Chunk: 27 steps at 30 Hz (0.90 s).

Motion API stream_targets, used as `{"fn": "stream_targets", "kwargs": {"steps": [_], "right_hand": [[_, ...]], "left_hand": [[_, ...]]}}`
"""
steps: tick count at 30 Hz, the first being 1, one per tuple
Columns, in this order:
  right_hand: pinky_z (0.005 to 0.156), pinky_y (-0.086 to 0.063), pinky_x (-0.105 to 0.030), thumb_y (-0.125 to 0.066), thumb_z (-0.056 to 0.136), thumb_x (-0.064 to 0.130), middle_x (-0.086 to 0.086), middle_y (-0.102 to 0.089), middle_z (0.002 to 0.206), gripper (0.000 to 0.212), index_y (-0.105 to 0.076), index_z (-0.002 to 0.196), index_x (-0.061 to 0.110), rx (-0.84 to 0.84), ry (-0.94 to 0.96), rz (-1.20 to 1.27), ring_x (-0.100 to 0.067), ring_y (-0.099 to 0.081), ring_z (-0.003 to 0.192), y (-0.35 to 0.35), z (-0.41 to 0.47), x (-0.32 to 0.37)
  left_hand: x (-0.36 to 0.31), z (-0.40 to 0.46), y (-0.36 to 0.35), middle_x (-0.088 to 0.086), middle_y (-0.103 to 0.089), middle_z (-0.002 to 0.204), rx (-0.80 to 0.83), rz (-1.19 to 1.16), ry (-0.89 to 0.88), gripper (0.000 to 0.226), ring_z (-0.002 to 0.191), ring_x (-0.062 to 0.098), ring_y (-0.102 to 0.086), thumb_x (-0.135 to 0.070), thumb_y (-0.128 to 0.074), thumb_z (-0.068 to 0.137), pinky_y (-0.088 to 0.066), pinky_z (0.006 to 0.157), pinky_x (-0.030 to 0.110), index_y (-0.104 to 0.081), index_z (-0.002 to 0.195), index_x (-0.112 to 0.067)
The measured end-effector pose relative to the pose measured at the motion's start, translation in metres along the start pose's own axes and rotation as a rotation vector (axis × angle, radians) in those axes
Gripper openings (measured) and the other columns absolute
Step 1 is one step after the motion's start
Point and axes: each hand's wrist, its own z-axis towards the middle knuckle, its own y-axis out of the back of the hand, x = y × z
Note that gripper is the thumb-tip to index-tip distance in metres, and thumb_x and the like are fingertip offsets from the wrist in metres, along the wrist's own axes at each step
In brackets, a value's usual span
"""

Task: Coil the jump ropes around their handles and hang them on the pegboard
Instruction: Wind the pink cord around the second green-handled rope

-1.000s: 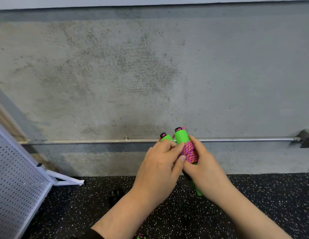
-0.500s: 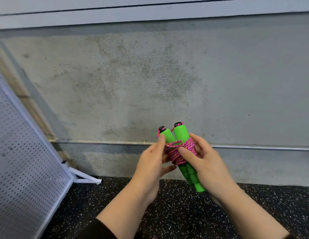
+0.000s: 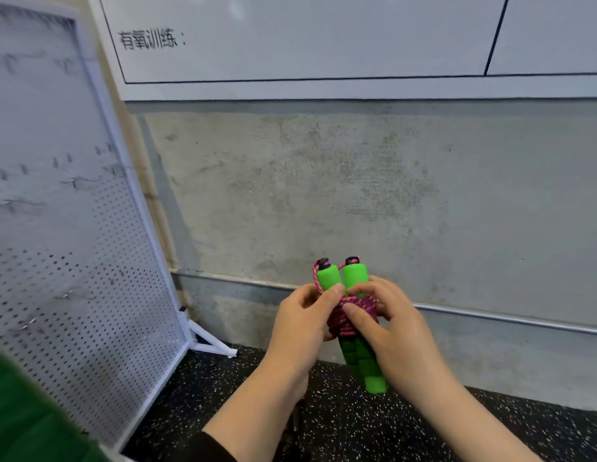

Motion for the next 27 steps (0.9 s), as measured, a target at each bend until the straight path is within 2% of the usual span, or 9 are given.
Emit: {"fn": "stream_targets", "kwargs": {"steps": [6, 11, 13, 16, 18, 21, 24, 25, 27], "right_hand": [[0.060, -0.045, -0.029, -0.063, 0.097, 0.027, 0.013, -0.065, 0.071, 0.014, -0.059, 0.088, 0.035, -0.001, -0.073, 0.038, -0.004, -0.055, 0.063, 0.001, -0.016, 0.042], [0.070, -0.048, -0.038, -0.058, 0.101, 0.030, 0.018, -0.066, 0.076, 0.019, -0.055, 0.082, 0.028, 0.015, -0.101, 0.040, -0.003, -0.057, 0.067, 0.008, -0.026, 0.074], [0.071, -0.053, -0.041, -0.058, 0.100, 0.036, 0.017, -0.067, 0.074, 0.020, -0.057, 0.082, 0.028, 0.036, -0.131, 0.085, -0.003, -0.059, 0.067, 0.012, -0.031, 0.089], [0.074, -0.060, -0.057, -0.056, 0.089, 0.055, 0.001, -0.070, 0.081, 0.025, -0.060, 0.084, 0.031, 0.078, -0.220, 0.228, -0.025, -0.069, 0.081, 0.013, -0.041, 0.109], [0.073, -0.061, -0.060, -0.057, 0.099, 0.040, -0.011, -0.068, 0.087, 0.023, -0.062, 0.087, 0.021, 0.115, -0.292, 0.403, -0.028, -0.067, 0.083, 0.015, -0.047, 0.120], [0.075, -0.063, -0.052, -0.056, 0.103, 0.019, -0.011, -0.066, 0.083, 0.019, -0.060, 0.091, 0.005, 0.159, -0.329, 0.575, -0.020, -0.065, 0.084, 0.021, -0.054, 0.130], [0.071, -0.061, -0.046, -0.067, 0.096, 0.017, -0.010, -0.063, 0.078, 0.021, -0.060, 0.077, 0.012, 0.144, -0.262, 0.550, -0.015, -0.061, 0.075, 0.023, -0.060, 0.138], [0.072, -0.057, -0.049, -0.071, 0.092, 0.020, -0.011, -0.063, 0.077, 0.024, -0.061, 0.071, 0.017, 0.151, -0.229, 0.503, -0.016, -0.058, 0.073, 0.022, -0.060, 0.140], [0.067, -0.047, -0.040, -0.074, 0.089, 0.017, -0.005, -0.062, 0.069, 0.028, -0.062, 0.064, 0.019, 0.177, -0.183, 0.438, -0.011, -0.052, 0.065, 0.021, -0.061, 0.144]], "left_hand": [[-0.024, -0.043, 0.015, -0.007, -0.077, 0.104, 0.183, -0.005, -0.073, 0.020, 0.092, 0.004, -0.071, -0.023, -0.059, 0.102, -0.053, 0.071, 0.021, -0.066, 0.120, -0.024], [-0.043, -0.068, 0.029, 0.000, -0.076, 0.111, 0.179, 0.036, -0.169, 0.026, 0.108, 0.015, -0.069, -0.011, -0.062, 0.099, -0.055, 0.095, 0.030, -0.066, 0.121, -0.024], [-0.050, -0.078, 0.034, 0.000, -0.075, 0.111, 0.158, 0.048, -0.203, 0.027, 0.107, 0.016, -0.070, -0.008, -0.063, 0.098, -0.055, 0.095, 0.030, -0.065, 0.121, -0.024], [-0.057, -0.091, 0.040, -0.002, -0.075, 0.112, 0.132, 0.041, -0.237, 0.032, 0.107, 0.014, -0.070, -0.006, -0.062, 0.098, -0.054, 0.092, 0.028, -0.063, 0.125, -0.024], [-0.061, -0.098, 0.043, -0.002, -0.075, 0.112, 0.121, 0.002, -0.245, 0.033, 0.105, 0.012, -0.070, -0.006, -0.061, 0.098, -0.054, 0.089, 0.026, -0.062, 0.126, -0.022], [-0.065, -0.106, 0.045, 0.002, -0.075, 0.113, 0.127, -0.092, -0.241, 0.032, 0.105, 0.013, -0.070, -0.015, -0.064, 0.097, -0.054, 0.087, 0.025, -0.062, 0.128, -0.018], [-0.070, -0.113, 0.041, 0.008, -0.075, 0.115, 0.100, -0.213, -0.244, 0.042, 0.105, 0.019, -0.070, -0.027, -0.064, 0.088, -0.056, 0.091, 0.032, -0.062, 0.127, -0.011], [-0.072, -0.115, 0.038, 0.010, -0.075, 0.114, 0.076, -0.241, -0.251, 0.043, 0.104, 0.020, -0.070, -0.028, -0.064, 0.087, -0.057, 0.091, 0.034, -0.062, 0.126, -0.010], [-0.076, -0.117, 0.032, 0.014, -0.074, 0.115, 0.031, -0.300, -0.260, 0.043, 0.105, 0.023, -0.070, -0.030, -0.063, 0.088, -0.056, 0.094, 0.039, -0.062, 0.125, -0.009]]}}
